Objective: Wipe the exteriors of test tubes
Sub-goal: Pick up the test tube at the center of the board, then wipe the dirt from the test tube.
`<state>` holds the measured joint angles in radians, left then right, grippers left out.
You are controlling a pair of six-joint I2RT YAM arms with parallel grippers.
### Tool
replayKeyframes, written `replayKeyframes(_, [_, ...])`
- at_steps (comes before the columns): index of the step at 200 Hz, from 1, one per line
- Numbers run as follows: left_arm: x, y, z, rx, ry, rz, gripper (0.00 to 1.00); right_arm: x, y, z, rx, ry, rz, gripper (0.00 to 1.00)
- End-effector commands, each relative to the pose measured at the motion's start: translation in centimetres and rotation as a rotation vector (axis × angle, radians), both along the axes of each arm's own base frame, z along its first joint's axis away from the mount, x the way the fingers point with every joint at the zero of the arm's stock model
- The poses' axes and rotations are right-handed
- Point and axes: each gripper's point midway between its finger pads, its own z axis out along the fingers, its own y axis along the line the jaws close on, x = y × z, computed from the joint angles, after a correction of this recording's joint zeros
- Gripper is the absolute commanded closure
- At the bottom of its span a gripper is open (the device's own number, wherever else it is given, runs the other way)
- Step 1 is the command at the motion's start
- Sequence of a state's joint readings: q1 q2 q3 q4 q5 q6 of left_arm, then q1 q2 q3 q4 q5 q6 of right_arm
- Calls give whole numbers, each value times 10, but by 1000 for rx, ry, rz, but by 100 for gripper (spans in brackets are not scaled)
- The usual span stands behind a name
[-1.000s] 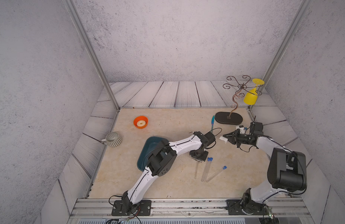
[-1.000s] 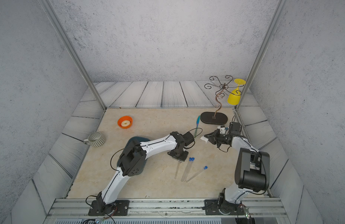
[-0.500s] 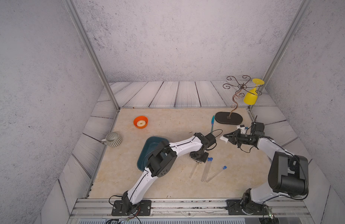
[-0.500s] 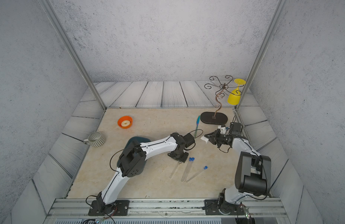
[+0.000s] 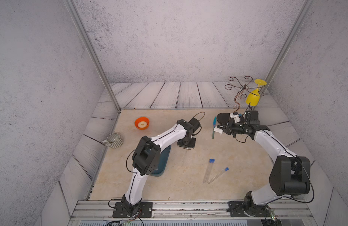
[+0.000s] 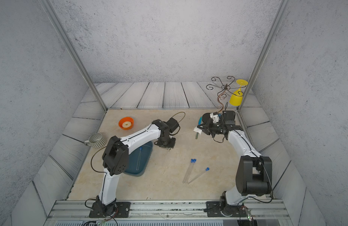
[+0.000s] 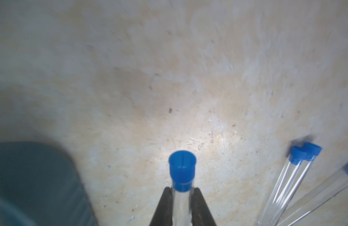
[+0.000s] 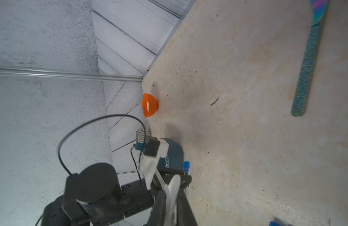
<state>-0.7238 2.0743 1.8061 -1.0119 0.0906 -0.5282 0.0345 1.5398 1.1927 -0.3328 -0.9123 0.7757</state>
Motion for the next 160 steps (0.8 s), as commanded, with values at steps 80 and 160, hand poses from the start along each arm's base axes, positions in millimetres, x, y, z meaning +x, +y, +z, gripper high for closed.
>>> replayKeyframes(80, [58, 17, 123, -458, 15, 308, 91, -65, 144, 36, -33, -161, 572, 86])
replayKeyframes(160, [61, -8, 155, -633, 85, 363, 91, -72, 165, 4, -118, -153, 690, 85])
